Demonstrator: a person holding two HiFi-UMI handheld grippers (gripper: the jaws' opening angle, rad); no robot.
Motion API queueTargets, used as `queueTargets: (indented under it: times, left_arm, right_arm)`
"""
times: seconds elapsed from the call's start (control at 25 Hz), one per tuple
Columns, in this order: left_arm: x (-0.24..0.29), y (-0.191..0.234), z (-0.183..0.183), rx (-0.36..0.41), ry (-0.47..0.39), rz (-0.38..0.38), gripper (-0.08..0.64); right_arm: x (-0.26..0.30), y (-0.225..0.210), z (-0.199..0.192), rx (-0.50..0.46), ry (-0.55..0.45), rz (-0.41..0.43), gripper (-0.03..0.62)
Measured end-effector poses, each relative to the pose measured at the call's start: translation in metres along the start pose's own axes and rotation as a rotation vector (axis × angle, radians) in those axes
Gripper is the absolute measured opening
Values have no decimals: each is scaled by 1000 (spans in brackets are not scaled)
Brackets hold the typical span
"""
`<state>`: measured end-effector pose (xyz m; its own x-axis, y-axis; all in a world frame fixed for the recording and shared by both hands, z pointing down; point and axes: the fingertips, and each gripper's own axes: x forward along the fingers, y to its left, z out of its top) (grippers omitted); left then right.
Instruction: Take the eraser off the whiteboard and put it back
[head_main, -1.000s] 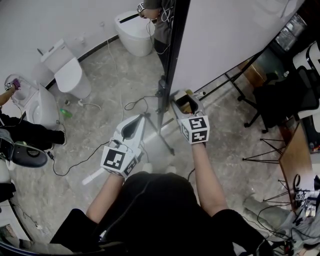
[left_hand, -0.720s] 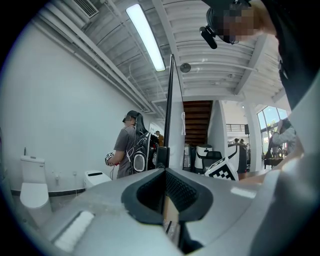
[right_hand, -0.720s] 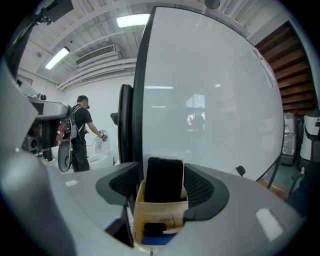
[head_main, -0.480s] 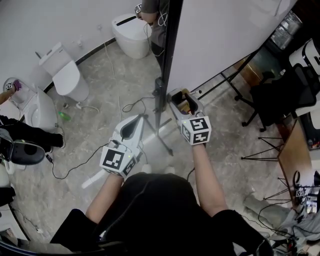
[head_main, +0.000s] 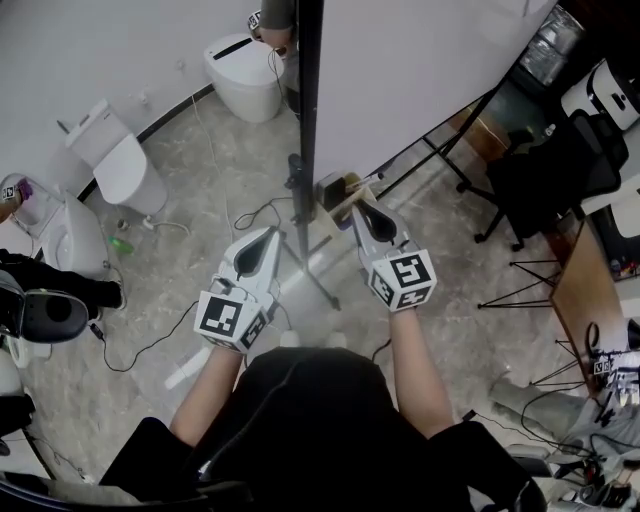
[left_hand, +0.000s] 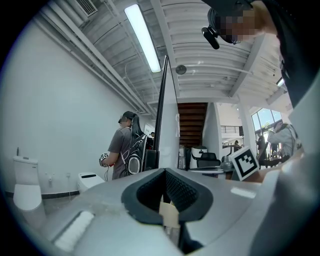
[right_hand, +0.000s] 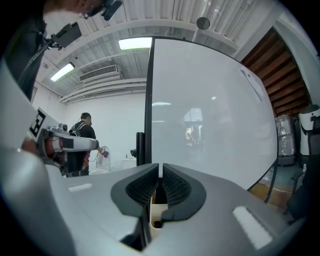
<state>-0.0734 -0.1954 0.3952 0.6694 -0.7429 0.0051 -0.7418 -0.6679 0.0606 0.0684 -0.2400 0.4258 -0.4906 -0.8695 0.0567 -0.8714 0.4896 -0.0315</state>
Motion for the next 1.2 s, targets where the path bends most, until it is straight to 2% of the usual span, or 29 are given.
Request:
queueTargets:
  times: [0.28, 0.52, 0.92, 1.2]
  left_arm:
    - [-1, 4, 6, 8, -11, 4, 5]
    - [0, -2, 14, -8, -29, 0, 5]
    - [1, -17, 16, -6, -33, -21, 5]
    - [-5, -22, 19, 0, -37, -22, 5]
  right_arm:
    - [-57, 8, 41, 1, -89, -15, 11]
    - [-99, 12, 62, -16, -112, -38, 9]
    - [-125, 11, 56, -12, -105, -83, 9]
    - [-129, 14, 57, -12, -107, -85, 9]
